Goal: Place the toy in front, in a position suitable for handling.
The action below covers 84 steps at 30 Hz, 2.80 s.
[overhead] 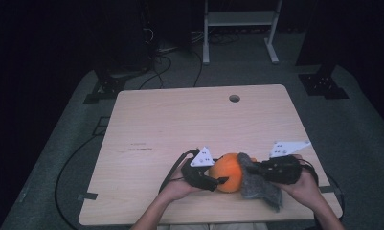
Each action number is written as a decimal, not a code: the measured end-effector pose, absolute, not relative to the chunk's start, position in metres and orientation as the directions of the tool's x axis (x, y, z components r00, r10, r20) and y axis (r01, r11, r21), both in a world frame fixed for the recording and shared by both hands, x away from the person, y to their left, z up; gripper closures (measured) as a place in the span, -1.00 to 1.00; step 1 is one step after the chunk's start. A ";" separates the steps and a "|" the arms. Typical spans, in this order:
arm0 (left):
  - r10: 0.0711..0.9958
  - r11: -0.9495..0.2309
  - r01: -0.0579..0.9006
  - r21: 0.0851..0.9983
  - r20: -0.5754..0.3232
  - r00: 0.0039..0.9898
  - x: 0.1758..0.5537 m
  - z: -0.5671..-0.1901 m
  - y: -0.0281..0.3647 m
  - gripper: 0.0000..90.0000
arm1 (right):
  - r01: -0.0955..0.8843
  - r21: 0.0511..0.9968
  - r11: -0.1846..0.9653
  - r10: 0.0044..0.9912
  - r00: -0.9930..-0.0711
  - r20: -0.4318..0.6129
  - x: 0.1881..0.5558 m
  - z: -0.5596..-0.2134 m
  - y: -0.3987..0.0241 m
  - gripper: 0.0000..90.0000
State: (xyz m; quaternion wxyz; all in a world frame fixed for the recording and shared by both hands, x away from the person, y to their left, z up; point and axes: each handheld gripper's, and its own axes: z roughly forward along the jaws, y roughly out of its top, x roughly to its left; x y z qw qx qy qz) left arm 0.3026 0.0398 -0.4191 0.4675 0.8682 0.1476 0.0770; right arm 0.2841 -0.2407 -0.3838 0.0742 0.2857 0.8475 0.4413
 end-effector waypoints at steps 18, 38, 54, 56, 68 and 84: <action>0.342 -0.532 0.154 0.832 0.045 0.939 0.294 -0.413 0.028 -0.27 | 0.406 0.762 0.505 0.510 -0.852 0.116 0.299 -0.361 -0.224 0.75; 0.263 -0.435 0.193 0.880 -0.081 0.961 0.326 -0.438 0.048 -0.74 | 0.470 0.776 0.420 0.551 -0.812 0.193 0.303 -0.383 -0.249 0.74; 0.283 -0.357 0.249 0.900 -0.150 0.947 0.302 -0.395 0.061 -0.11 | 0.468 0.830 0.304 0.513 -0.815 0.271 0.302 -0.374 -0.242 0.75; 0.306 -0.371 0.273 0.888 -0.161 0.938 0.299 -0.396 0.068 -0.11 | 0.464 0.831 0.306 0.500 -0.821 0.274 0.302 -0.375 -0.234 0.75; 0.418 -0.381 0.374 0.846 -0.203 0.885 0.307 -0.409 0.067 -0.14 | 0.491 0.814 0.312 0.523 -0.804 0.284 0.309 -0.386 -0.230 0.75; 0.356 -0.354 0.270 0.896 -0.138 0.924 0.326 -0.419 0.060 -0.79 | 0.464 0.817 0.343 0.525 -0.816 0.243 0.304 -0.392 -0.229 0.73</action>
